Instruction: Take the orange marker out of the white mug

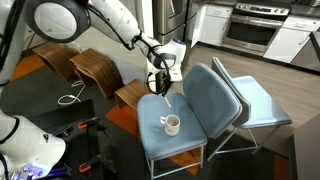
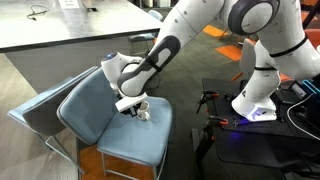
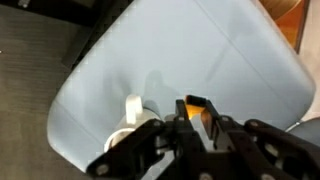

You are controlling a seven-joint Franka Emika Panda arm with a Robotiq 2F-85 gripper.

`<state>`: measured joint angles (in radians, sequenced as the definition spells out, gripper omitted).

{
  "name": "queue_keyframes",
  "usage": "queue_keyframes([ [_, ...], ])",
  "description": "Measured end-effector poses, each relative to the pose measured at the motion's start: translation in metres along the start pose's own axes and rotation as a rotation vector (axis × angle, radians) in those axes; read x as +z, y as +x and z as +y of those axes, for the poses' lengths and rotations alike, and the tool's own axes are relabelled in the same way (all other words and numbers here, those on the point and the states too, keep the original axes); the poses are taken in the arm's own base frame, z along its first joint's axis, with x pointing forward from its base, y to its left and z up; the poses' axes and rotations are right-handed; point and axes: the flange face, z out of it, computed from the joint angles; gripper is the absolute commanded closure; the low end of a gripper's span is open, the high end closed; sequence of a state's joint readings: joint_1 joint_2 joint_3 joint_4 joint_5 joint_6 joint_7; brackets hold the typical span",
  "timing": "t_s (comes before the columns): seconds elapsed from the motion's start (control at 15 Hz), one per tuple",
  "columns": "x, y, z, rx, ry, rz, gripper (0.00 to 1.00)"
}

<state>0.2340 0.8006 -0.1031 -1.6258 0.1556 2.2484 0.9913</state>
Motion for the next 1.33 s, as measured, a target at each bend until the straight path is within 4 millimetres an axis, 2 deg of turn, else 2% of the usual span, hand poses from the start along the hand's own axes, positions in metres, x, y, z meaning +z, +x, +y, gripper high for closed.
queue_keyframes([
  [0.2,0.011,0.004,-0.023,-0.031,0.007,0.032,0.95],
  [0.27,0.012,0.006,-0.03,-0.039,0.015,0.04,0.53],
  [0.4,0.013,0.009,-0.041,-0.051,0.03,0.052,0.48],
  [0.6,0.012,0.012,-0.05,-0.077,0.049,0.053,0.23],
  [0.8,0.008,0.017,-0.05,-0.09,0.084,0.011,0.01],
  [1.13,-0.027,0.039,-0.04,-0.09,0.183,-0.049,0.0],
  [1.33,-0.046,0.042,-0.032,-0.114,0.221,-0.07,0.0],
])
